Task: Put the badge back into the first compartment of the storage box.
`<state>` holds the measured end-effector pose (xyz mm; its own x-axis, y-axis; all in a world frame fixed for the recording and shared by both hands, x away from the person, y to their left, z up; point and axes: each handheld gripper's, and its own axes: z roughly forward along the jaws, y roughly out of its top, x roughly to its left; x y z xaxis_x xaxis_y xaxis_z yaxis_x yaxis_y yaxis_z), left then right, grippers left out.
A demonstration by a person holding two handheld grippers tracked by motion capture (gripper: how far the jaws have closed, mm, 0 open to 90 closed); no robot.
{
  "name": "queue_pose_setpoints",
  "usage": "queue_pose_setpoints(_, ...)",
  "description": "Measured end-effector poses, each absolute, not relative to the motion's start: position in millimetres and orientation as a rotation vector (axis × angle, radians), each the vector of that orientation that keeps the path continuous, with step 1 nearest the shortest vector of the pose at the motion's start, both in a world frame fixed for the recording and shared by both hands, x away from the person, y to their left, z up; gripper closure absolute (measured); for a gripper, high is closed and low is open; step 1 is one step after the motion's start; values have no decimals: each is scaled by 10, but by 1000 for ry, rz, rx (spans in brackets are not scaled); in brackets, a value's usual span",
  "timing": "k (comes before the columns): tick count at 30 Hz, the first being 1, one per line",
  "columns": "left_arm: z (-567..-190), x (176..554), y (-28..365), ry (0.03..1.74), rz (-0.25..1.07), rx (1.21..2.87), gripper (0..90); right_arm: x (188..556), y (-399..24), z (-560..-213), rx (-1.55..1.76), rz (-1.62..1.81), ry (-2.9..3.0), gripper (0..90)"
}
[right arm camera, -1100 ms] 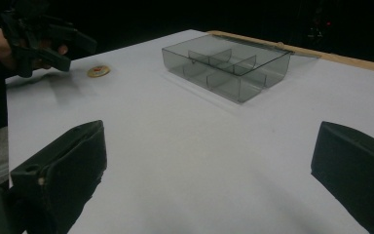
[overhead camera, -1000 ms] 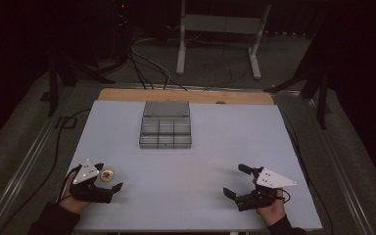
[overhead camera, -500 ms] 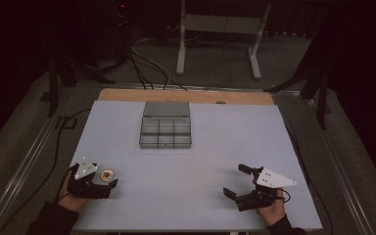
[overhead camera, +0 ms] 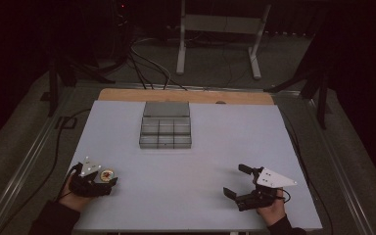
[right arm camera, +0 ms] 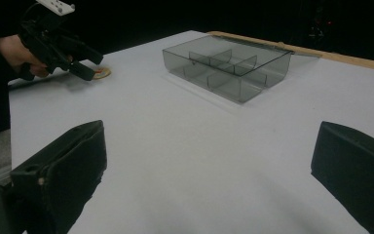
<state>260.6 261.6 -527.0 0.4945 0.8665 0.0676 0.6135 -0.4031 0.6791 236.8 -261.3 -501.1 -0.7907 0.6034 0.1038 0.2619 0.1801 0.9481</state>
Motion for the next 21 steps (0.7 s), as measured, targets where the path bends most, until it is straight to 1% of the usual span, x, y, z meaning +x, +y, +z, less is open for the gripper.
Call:
queue_pose_setpoints(1,-5270,2606,2616,1212,559,2152,252,2368,-2613,-5011,825,1645,2166,0)
queue_pose_setpoints(2,-5277,2614,2621,1215,541,2148,252,2368,-2614,-5011,826,1647,2165,0)
queue_pose_setpoints(5,-5273,2623,2624,1211,535,2146,326,2368,-2615,-5011,829,1647,2163,0)
queue_pose_setpoints(7,-5273,2631,2625,1209,529,2147,340,2368,-2614,-5011,829,1647,2164,0)
queue_pose_setpoints(9,-5271,2636,2624,1205,515,2148,377,2368,-2613,-5012,830,1647,2166,0)
queue_pose_setpoints(16,-5264,2651,2614,1235,488,2152,402,2368,-2609,-5014,830,1643,2168,0)
queue_pose_setpoints(21,-5239,2645,2562,1245,494,2181,470,2366,-2609,-5012,827,1642,2169,0)
